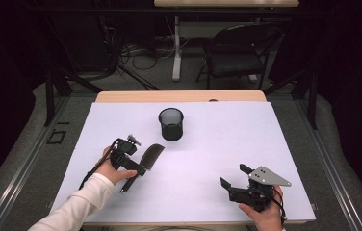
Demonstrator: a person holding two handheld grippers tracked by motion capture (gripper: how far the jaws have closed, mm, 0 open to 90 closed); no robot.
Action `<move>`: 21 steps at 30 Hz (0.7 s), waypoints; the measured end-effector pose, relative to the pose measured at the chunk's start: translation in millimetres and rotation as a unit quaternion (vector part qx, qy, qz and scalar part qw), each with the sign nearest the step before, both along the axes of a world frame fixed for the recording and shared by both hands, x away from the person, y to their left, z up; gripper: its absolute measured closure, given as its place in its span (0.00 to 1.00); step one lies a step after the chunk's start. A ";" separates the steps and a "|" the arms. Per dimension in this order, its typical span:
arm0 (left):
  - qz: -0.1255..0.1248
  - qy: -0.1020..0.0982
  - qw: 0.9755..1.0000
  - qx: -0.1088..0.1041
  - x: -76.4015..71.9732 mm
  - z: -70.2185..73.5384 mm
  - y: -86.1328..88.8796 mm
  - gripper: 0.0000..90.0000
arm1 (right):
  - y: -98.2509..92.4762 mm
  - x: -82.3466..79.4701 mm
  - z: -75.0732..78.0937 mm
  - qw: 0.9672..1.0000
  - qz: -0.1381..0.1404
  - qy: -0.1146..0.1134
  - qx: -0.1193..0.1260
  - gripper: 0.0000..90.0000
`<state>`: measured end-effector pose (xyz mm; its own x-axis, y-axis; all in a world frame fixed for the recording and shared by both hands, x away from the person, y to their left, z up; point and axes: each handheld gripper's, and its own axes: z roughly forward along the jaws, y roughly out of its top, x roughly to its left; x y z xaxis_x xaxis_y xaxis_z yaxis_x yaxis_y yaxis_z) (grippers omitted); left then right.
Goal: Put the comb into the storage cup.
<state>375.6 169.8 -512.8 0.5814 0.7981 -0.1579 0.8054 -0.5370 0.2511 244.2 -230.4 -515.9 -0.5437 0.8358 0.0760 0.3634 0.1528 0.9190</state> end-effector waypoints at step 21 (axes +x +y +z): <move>0.012 0.011 1.000 -0.004 0.5 -6.3 -5.0 0.39 | 0.3 0.5 -0.8 1.000 0.000 0.001 -0.003 0.17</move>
